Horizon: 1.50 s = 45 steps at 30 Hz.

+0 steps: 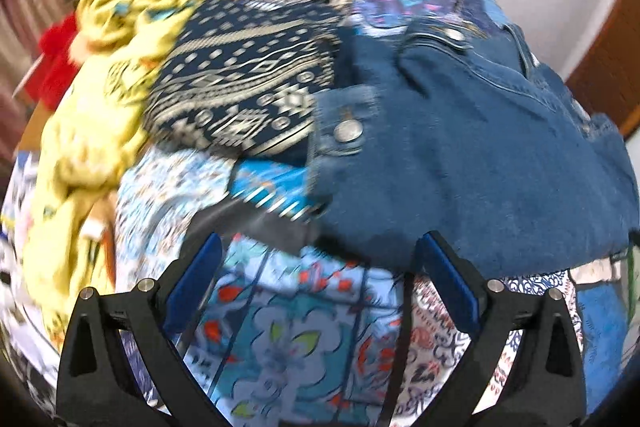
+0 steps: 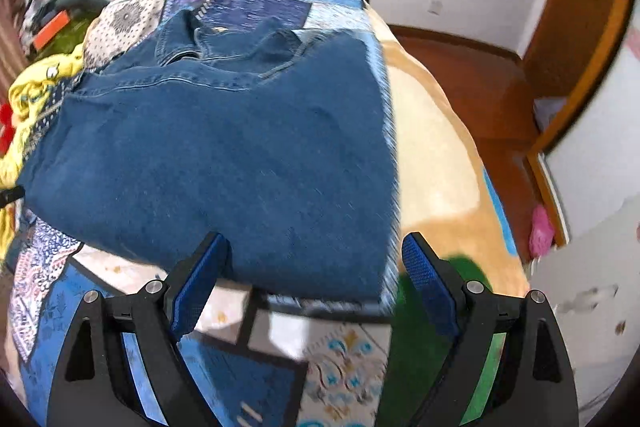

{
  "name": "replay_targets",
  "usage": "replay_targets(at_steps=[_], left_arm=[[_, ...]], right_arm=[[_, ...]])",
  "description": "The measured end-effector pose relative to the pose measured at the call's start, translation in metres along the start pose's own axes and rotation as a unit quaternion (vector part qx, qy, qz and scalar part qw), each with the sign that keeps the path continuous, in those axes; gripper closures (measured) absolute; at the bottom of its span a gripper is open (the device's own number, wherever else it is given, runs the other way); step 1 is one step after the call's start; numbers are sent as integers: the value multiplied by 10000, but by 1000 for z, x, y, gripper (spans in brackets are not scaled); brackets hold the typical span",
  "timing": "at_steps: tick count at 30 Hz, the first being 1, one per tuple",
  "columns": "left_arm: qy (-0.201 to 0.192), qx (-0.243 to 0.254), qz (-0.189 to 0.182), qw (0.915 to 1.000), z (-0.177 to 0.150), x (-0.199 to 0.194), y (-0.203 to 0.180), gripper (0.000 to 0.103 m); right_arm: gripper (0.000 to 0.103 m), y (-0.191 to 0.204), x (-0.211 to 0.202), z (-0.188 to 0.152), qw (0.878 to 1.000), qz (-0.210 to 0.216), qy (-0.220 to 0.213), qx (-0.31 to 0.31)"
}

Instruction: Fold large clothes

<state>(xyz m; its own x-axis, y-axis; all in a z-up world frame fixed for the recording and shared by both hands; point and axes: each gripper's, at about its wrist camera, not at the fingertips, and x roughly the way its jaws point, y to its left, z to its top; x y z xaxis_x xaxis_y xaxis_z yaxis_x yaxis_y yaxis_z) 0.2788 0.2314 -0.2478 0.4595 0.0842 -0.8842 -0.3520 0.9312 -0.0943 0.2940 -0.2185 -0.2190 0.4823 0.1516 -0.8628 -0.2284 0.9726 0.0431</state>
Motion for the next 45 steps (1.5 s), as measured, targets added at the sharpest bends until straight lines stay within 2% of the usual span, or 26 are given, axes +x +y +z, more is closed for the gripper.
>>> replay_targets(at_steps=[2,5,7,9,12,14,15,17,21,23,27,29,30,31,32,35,39,42,45], left_arm=[[-32,-220,-133,9997,-2,-9,5,3],[-123,-628,-676,9957,-5,-25,8,3],[-179,-1099,-1194,9866,-7,-31,9,3],[-48,-1537,-1931,9691,-9,-25,5,3],[177,-1866,-2324,9544,-11,-7,-1,3],[415,-2190,-2326,9467,-16,12,-4,3],[568,-2353,-2403,9400,-20,24,-6,3],[602,-2537,-2423,9345,-23,36,-8,3],[308,-2402,-2388,9404,-10,47,-12,7],[318,-2500,-2584,9326,-3,60,-12,20],[214,-2716,-2742,9223,12,73,-10,29],[150,-2799,-2667,9221,16,77,-6,48],[129,-2838,-2650,9214,19,79,-5,52],[102,-2862,-2668,9202,20,78,0,60],[46,-2908,-2669,9188,23,76,0,67],[-210,-2756,-2499,9280,34,61,-3,81],[-675,-2671,-2699,9226,51,25,-2,85],[-1015,-2536,-2611,9259,59,-5,-2,86],[-1463,-2420,-2543,9249,64,-42,6,86]], right_arm=[[15,-4,-5,-1,9999,-44,19,118],[15,-7,-16,-1,9997,-142,-104,176],[15,-6,-24,0,9995,-84,-233,216],[15,-4,-30,4,9990,29,-353,282],[15,3,-33,7,9982,238,-442,331],[15,10,-32,8,9979,329,-468,297],[15,14,-30,9,9979,365,-475,254],[15,20,-27,10,9981,373,-465,167],[15,32,-13,11,9987,396,-319,-66],[15,34,-6,12,9991,339,-204,-155],[15,34,2,13,9995,235,-121,-181],[15,35,2,14,9996,228,-130,-138],[15,35,2,15,9996,225,-138,-126],[15,37,1,15,9996,221,-145,-116],[15,39,1,17,9996,226,-153,-109],[15,47,-4,21,9994,260,-197,-141],[15,65,-17,29,9985,331,-331,-287],[15,86,-26,36,9970,425,-439,-474],[15,113,-29,43,9944,594,-506,-709]])
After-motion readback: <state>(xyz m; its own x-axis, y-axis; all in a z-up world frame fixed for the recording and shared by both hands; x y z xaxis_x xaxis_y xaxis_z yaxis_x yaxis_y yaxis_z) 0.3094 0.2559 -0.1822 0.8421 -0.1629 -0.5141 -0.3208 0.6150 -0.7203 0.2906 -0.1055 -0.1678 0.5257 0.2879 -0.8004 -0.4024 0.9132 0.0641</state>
